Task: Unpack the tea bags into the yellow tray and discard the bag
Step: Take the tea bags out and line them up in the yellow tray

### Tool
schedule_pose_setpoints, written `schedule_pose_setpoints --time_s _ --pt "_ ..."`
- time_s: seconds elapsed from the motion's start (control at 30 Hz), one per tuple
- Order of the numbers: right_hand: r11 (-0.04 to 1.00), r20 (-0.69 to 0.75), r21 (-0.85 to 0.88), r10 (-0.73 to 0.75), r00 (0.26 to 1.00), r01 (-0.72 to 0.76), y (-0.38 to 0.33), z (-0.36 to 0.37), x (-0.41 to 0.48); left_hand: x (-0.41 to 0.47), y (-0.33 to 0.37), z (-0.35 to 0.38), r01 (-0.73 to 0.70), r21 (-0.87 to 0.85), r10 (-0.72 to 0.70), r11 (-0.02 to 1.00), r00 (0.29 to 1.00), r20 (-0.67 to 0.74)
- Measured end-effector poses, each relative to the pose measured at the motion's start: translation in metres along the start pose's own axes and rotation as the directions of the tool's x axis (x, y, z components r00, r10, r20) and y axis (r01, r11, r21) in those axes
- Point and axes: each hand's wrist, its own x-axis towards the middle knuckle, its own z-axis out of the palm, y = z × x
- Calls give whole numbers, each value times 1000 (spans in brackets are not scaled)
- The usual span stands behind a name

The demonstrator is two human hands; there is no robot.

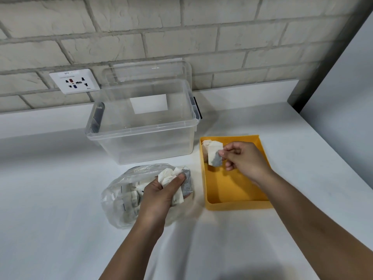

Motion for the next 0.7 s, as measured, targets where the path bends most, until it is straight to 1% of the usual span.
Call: schedule_pose_setpoints --time_s 0.1,0.2,0.3,0.4,0.47,0.53,0.6,0.63,0.67,0.7 --pt "990 14 -134 48 999 -46 21 4 24 -1 1 1 18 -36 -18 999 1000 -12" --pt "970 45 -240 49 998 -37 32 13 36 -1 2 0 26 -45 -27 999 1000 -16" --pt "973 43 -224 60 997 -48 36 19 43 0 2 1 27 -40 -27 999 999 -19" --pt "982 -3 -179 55 998 -54 37 25 49 2 1 0 20 -32 -21 999 999 -32" --pt "977 -6 -209 50 999 -50 36 28 50 2 1 1 22 -33 -23 999 999 -31" --pt "957 7 -287 36 999 -33 32 25 48 1 1 2 23 -38 -25 999 999 -37" --pt "938 -41 -348 -23 999 7 23 20 39 1 3 2 18 -27 -20 999 999 -46" --pt "949 -69 -314 -58 996 34 15 18 30 2 3 2 15 -16 -15 1000 999 -50" --pt "972 -67 -228 -80 995 63 5 18 18 2 3 2 13 -7 -13 1000 998 -55" --pt "990 -17 -113 -82 996 80 -5 19 4 2 3 2 10 0 -10 1000 998 -64"
